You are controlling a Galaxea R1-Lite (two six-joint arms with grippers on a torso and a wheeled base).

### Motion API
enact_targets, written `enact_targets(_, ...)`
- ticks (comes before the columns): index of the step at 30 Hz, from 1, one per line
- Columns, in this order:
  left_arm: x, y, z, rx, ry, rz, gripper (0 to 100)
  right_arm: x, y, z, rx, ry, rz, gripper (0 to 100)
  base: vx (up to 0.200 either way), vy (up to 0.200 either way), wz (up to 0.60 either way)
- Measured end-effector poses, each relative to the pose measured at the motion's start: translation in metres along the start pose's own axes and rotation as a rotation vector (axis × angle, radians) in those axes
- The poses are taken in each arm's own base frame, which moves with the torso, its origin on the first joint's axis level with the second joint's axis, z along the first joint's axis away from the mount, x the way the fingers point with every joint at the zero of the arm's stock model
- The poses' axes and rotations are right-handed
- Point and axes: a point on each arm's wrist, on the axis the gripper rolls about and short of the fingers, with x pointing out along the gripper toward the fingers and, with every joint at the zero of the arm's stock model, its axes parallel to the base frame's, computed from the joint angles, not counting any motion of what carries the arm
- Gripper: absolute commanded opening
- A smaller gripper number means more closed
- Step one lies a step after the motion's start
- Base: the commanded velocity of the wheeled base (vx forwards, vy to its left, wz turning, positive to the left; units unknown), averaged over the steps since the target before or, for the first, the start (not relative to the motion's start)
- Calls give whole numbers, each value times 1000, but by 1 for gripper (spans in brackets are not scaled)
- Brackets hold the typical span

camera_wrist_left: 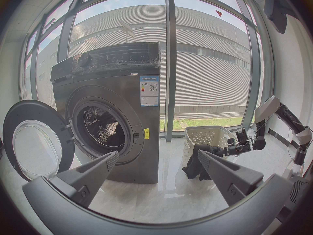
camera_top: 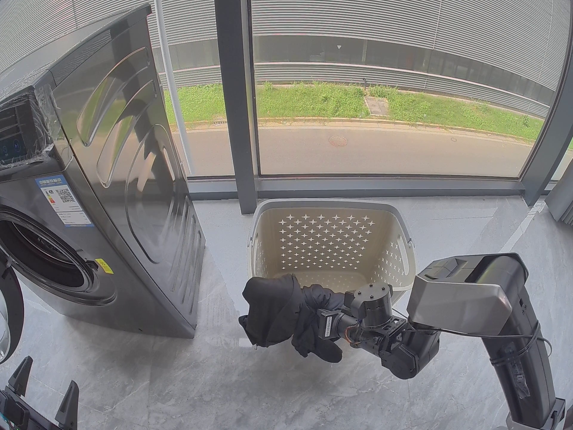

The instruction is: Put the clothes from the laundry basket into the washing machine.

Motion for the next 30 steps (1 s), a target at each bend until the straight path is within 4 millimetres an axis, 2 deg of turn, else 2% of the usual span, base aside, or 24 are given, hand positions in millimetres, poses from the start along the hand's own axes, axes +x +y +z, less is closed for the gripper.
enact_targets(7,0,0,0,0,0,1,100,-12,3,2,-7,4,2,0,0,0,0)
enact_targets(14,0,0,0,2,0,1,100,-29,-8,5,-14,52,-97,0,0,0,0)
enact_targets(15,0,0,0,2,0,1,100,-29,-10,6,-14,53,-105,100,0,0,0)
enact_targets(30,0,0,0,2,0,1,100,-22,-12,14,-12,22,-109,100,0,0,0)
